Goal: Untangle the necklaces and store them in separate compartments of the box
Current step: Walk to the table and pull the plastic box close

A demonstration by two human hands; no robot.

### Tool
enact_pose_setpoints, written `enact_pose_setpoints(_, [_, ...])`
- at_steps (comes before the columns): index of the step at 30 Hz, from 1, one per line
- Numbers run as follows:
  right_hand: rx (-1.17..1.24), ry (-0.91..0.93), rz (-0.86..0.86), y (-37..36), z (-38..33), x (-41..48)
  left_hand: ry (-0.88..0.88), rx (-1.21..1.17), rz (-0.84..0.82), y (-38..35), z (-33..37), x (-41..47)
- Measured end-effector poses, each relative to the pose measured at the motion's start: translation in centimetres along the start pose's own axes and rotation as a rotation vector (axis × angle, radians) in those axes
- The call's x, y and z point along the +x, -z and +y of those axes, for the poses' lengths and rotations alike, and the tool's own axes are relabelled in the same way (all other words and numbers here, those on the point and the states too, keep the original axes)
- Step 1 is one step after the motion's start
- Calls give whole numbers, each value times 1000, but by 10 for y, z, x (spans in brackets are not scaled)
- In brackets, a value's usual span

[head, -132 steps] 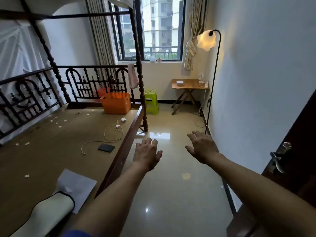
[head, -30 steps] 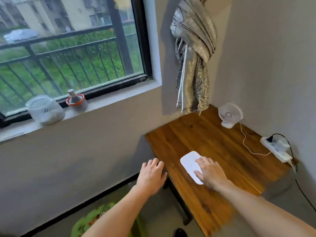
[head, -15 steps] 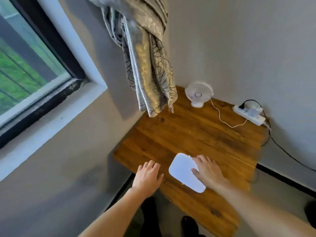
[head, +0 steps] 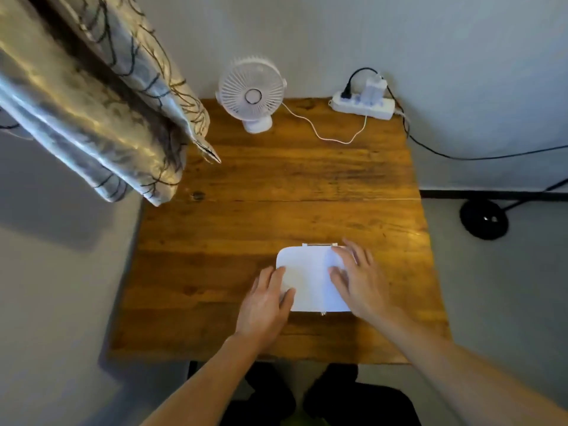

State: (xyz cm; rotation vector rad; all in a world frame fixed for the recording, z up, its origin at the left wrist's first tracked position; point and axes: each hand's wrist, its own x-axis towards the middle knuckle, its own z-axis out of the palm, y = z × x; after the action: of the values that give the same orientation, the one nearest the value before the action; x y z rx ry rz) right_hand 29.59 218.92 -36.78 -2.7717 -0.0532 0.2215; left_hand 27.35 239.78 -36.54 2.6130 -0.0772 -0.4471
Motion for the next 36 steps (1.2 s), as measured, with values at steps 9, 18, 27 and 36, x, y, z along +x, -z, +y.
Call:
enact_pose_setpoints(9, [127,72,221,-24,14,1,-98,-222,443,-71,-15,9])
enact_pose_setpoints(18, [87,70,249,-29,6,-20,-194,-249,523,-80,-24,-10])
enact_pose_setpoints(27, [14,68,153,-25,1,-69,-172,-244,407,-69,-38,-45])
enact_pose_setpoints(36, [-120,151,101,-19,10,-100,-189,-104,397,-72,-47,-61])
